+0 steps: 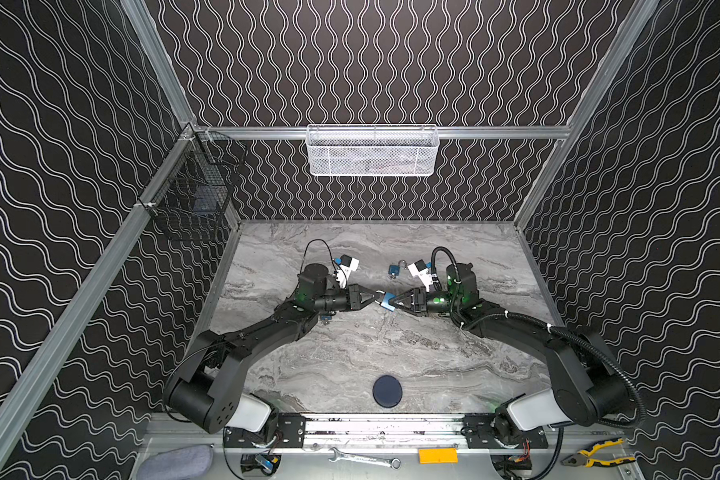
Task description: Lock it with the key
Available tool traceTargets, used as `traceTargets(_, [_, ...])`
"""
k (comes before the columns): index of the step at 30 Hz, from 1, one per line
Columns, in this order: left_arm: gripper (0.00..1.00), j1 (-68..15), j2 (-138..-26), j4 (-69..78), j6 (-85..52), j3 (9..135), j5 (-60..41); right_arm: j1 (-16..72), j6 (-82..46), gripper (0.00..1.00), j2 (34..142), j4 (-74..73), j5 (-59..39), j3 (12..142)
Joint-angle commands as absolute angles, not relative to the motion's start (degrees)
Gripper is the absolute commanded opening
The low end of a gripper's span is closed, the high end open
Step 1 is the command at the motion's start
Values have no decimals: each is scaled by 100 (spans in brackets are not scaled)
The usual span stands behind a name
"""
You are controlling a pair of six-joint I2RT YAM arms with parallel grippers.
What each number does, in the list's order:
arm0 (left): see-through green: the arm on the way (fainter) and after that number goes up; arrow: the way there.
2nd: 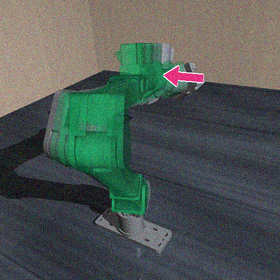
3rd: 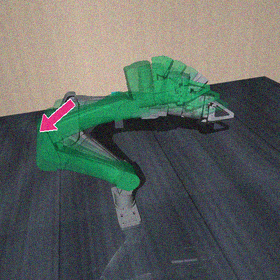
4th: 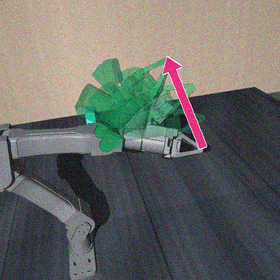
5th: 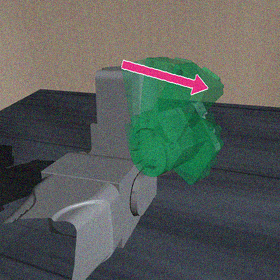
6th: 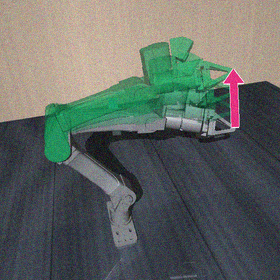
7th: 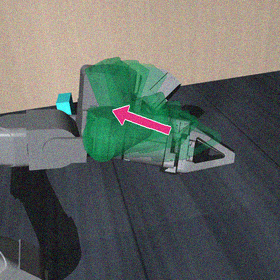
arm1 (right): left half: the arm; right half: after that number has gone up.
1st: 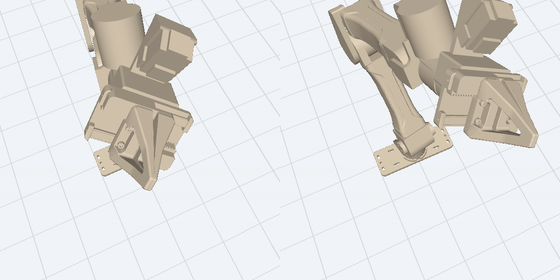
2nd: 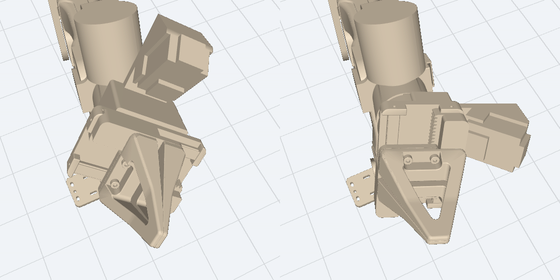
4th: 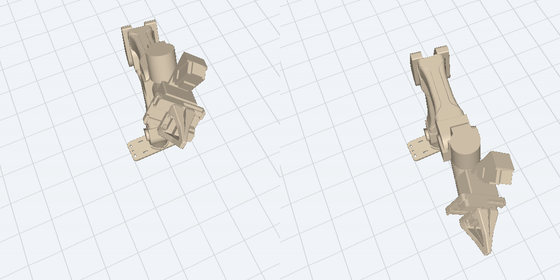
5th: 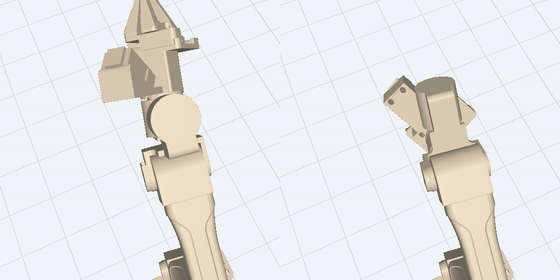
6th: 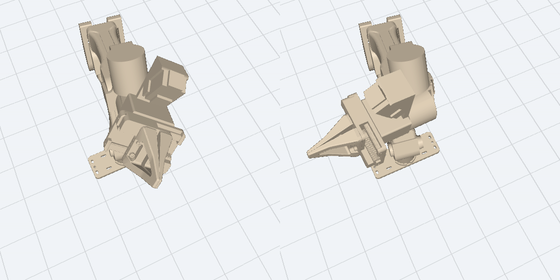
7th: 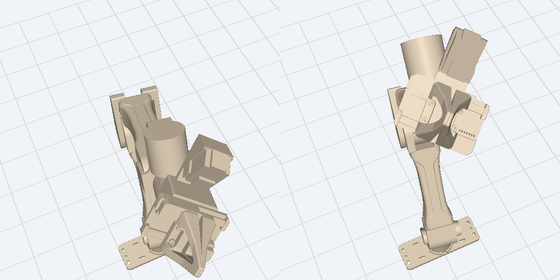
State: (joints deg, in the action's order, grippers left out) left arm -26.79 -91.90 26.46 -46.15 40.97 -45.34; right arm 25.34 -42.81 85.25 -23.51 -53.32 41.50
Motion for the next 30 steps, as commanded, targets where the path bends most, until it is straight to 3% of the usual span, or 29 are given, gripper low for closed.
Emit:
traceTargets(1, [0,-2650,-9193,2847,-4534,4114,-4772,2533,-4298,38,8506,-2696,-5264,4118])
traceTargets(7, [0,-2617,-9228,3313,-4788,3938,-4772,2539,-4333,49,8458,-2810,-5238,3969])
traceTargets(15, [0,-2607,-9334,3608,-5013,3945,-4777,2355,-4431,53,8436,-3073,-5152,3639])
traceTargets(21, [0,-2602,-9317,3571,-5054,3972,-4773,2347,-4747,54,8404,-3643,-5128,3304])
traceTargets(30, [0,-2591,-9408,3891,-5279,3886,-4772,2347,-5021,46,8311,-4213,-5204,3086])
